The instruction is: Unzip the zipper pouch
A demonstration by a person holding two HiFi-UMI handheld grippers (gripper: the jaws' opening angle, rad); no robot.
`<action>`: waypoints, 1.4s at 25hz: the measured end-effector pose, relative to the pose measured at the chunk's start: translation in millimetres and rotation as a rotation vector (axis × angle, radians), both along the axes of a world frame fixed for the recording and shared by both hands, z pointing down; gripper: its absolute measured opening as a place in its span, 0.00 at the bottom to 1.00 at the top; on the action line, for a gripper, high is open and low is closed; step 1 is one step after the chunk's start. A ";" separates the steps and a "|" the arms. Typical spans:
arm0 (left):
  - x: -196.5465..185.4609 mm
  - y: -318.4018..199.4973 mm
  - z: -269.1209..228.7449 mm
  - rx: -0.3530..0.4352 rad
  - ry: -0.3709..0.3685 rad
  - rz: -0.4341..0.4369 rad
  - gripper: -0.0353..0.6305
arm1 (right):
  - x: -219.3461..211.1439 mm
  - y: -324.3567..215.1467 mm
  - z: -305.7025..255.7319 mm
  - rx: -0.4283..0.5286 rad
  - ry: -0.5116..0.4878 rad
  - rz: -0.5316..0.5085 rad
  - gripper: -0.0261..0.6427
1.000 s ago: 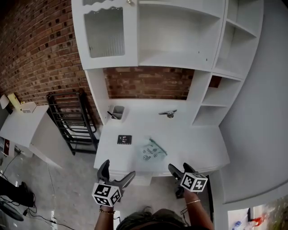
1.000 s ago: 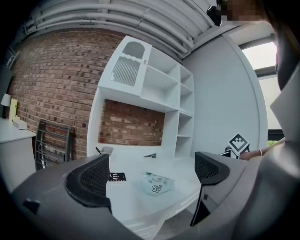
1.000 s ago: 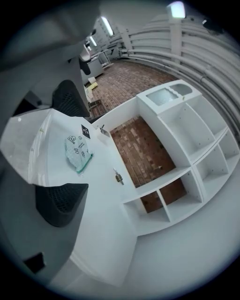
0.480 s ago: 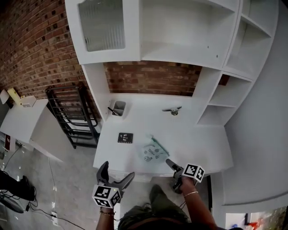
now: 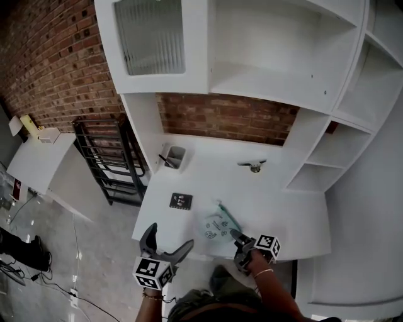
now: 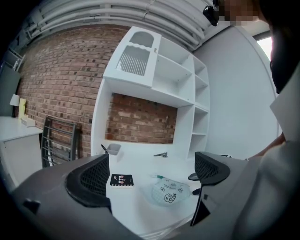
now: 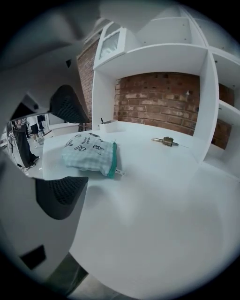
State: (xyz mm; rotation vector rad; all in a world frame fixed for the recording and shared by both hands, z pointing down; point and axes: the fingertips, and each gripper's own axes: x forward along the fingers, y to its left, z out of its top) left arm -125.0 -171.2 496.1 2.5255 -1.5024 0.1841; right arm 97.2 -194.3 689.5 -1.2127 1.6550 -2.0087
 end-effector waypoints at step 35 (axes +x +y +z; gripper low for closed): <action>0.8 -33.3 27.4 -0.065 -0.033 -0.048 0.90 | -8.7 -65.8 5.4 0.124 -0.074 -0.057 0.05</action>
